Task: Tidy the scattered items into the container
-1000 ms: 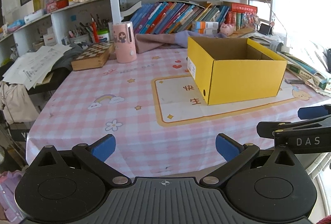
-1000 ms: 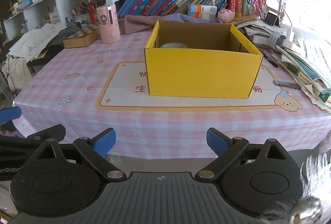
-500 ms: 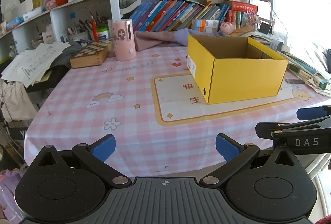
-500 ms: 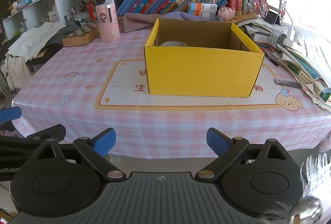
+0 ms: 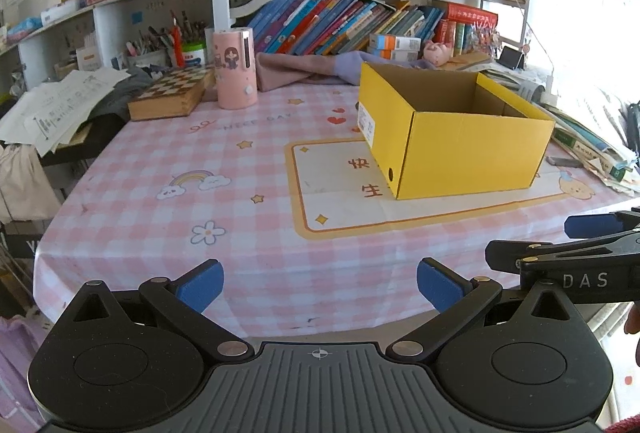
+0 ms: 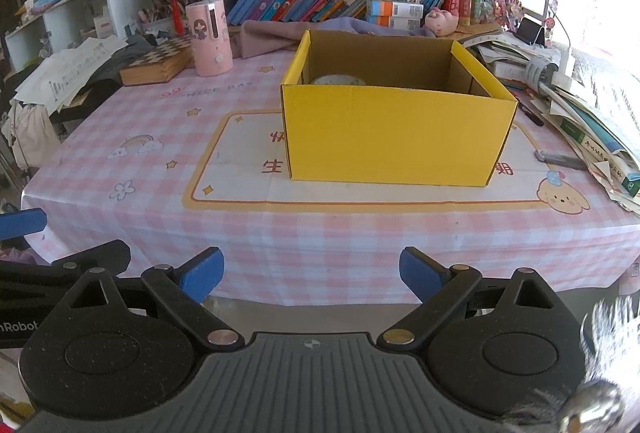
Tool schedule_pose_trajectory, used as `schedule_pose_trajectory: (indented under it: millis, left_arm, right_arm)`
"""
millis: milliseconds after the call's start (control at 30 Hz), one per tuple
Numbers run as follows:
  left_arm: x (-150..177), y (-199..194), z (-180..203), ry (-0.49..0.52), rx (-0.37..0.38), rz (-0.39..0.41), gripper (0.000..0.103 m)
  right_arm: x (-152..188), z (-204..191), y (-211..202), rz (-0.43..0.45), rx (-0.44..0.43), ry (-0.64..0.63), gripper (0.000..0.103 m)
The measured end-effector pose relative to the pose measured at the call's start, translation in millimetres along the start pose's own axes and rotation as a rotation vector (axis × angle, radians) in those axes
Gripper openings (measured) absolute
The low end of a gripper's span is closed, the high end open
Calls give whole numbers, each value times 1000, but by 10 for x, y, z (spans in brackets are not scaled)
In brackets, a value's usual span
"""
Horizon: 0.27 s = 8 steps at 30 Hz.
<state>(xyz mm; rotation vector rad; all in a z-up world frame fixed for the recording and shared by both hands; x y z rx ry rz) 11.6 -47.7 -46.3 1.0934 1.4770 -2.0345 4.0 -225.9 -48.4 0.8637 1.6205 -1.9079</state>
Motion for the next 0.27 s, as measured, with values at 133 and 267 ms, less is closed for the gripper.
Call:
schedule_pose_trajectory:
  millis: [133, 267]
  left_arm:
    - [-2, 2, -19, -5, -10, -2, 103]
    - [-12, 6, -33, -3, -16, -1, 103]
  right_arm:
    - [-2, -12, 11, -3, -2, -3, 95]
    - [-7, -27, 19, -4, -3, -6, 95]
Point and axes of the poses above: each gripper's, at about its wrist camera, not at the fingertips, and y roughly the way its jaws point, z to its right, x to its underside, the point moved 4 cm from there along y, roughly the way its jaws point, and after that the axes turned 12 degrees about x, right-handed, at the moved point
